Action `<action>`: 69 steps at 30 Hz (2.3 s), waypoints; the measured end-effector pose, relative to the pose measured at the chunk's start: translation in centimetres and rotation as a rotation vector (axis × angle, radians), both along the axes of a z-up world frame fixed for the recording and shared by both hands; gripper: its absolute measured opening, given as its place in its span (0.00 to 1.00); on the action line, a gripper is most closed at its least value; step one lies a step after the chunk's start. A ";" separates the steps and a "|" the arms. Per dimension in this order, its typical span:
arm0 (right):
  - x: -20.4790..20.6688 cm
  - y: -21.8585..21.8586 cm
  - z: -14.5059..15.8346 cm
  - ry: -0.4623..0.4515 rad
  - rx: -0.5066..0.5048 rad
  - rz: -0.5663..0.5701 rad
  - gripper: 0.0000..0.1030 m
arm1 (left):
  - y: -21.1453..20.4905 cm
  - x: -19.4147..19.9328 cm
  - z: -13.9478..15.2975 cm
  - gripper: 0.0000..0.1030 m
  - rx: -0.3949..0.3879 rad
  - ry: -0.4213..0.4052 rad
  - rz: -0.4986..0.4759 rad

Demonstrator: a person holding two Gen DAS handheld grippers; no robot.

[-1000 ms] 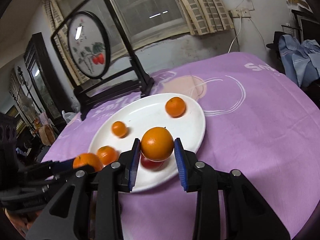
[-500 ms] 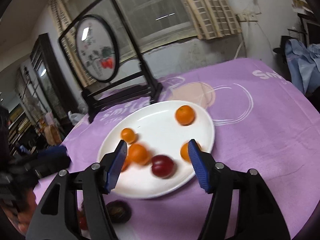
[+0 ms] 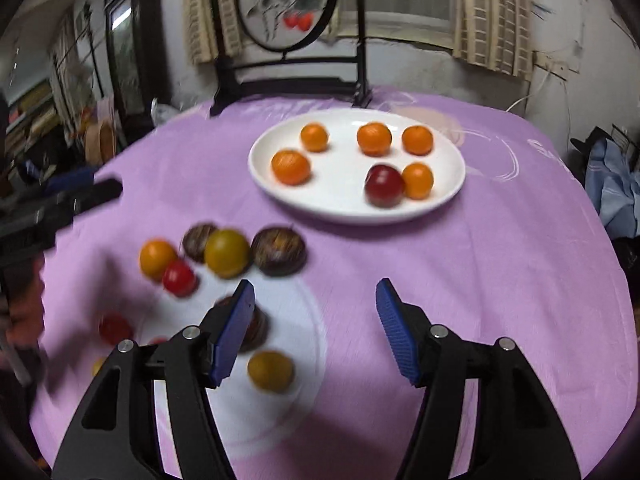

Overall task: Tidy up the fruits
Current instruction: 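Grasp a small yellow-green fruit with the right tool while the left tool grasps another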

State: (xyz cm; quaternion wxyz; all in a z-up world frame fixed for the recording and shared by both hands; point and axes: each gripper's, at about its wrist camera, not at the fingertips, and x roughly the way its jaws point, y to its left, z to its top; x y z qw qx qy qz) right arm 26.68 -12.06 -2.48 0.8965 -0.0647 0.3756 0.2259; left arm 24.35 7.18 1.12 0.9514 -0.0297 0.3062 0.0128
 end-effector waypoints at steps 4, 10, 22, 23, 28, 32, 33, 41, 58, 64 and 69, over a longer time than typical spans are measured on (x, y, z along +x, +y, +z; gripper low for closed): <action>-1.3 0.2 -0.5 0.024 -0.020 0.060 0.55 | 1.9 -0.7 -0.2 0.97 -0.018 -0.009 0.084; -2.3 1.6 -1.4 0.042 -0.086 0.124 0.50 | 4.1 -1.0 -0.3 0.97 -0.123 0.017 0.123; -2.5 2.1 -3.1 0.105 -0.127 0.151 0.39 | 4.5 -1.1 -0.3 0.97 -0.151 0.019 0.132; -2.5 2.1 -3.2 0.107 -0.130 0.154 0.38 | 4.5 -1.1 -0.3 0.97 -0.149 0.019 0.132; -2.3 2.0 -3.5 0.117 -0.127 0.161 0.26 | 4.4 -0.9 -0.5 0.97 -0.151 0.027 0.130; -1.7 0.9 -2.5 0.118 -0.032 0.136 0.26 | 4.4 -0.7 -0.8 0.97 -0.141 0.040 0.135; -1.6 0.7 -2.4 0.114 -0.026 0.125 0.26 | 4.4 -0.7 -0.9 0.97 -0.141 0.044 0.133; -1.4 0.6 -2.1 0.115 -0.018 0.111 0.26 | 1.6 -6.8 -1.7 0.93 -0.181 0.066 -0.055; -1.5 0.7 -2.2 0.108 -0.030 0.118 0.26 | -3.9 -9.5 -7.1 0.44 -0.089 0.312 -0.190; -1.5 0.8 -2.2 0.108 -0.033 0.118 0.26 | -4.3 -9.4 -7.0 0.34 -0.061 0.309 -0.191; -1.4 0.7 -2.4 0.123 -0.026 0.120 0.26 | -4.9 -9.4 -7.0 0.27 -0.019 0.306 -0.190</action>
